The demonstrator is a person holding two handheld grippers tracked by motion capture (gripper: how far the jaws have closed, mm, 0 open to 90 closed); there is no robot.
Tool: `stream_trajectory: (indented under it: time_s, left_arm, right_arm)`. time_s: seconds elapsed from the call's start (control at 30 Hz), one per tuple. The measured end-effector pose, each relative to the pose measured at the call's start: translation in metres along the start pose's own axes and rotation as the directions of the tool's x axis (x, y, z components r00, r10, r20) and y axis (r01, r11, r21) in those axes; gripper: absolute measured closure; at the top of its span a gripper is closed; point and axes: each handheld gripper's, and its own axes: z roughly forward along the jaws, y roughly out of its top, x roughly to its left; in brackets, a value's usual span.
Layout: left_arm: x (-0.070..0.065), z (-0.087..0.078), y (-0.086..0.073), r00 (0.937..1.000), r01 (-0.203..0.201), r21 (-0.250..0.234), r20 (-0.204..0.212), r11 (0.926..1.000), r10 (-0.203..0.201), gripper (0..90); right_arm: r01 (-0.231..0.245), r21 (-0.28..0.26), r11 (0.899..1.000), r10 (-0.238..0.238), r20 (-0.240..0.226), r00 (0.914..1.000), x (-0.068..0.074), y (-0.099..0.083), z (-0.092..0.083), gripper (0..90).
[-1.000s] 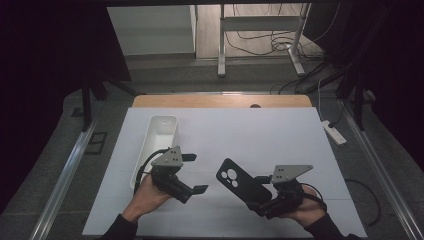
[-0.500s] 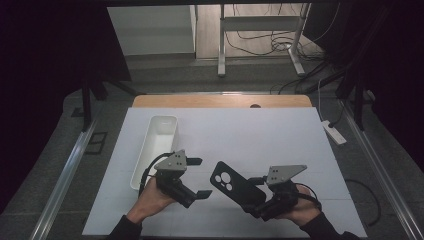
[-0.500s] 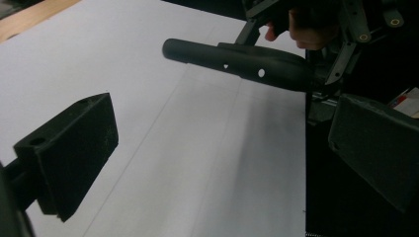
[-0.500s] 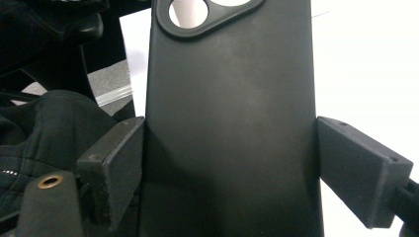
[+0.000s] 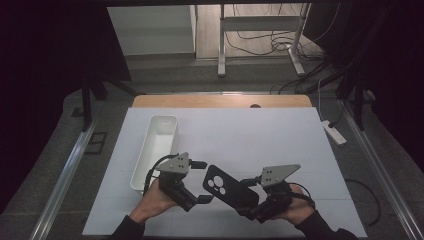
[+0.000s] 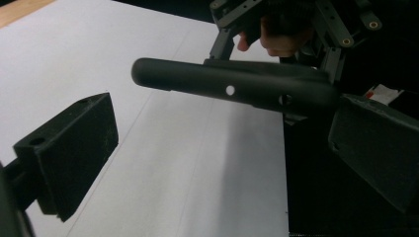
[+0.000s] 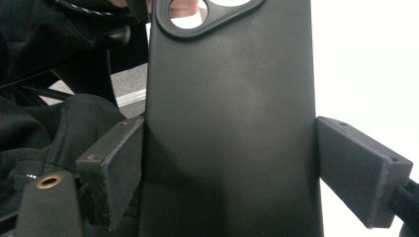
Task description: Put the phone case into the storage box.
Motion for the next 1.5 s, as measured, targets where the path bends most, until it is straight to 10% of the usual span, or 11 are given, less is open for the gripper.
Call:
stream_trajectory:
  time_s: [0.97,1.5]
  left_arm:
    - [0.0027,0.0019,-0.0026,0.9802,0.007,-0.054,0.198,0.9985,0.004,11.1]
    - [0.0014,0.0021,0.0013,0.9846,0.017,-0.013,0.174,0.9998,-0.015,15.6]
  right_arm:
    - [0.068,0.017,0.998,-0.066,-0.113,0.9914,-0.0008,0.0011,0.009,14.9]
    - [0.117,0.023,0.993,-0.115,-0.073,0.9907,-0.0003,-0.0011,0.0092,13.8]
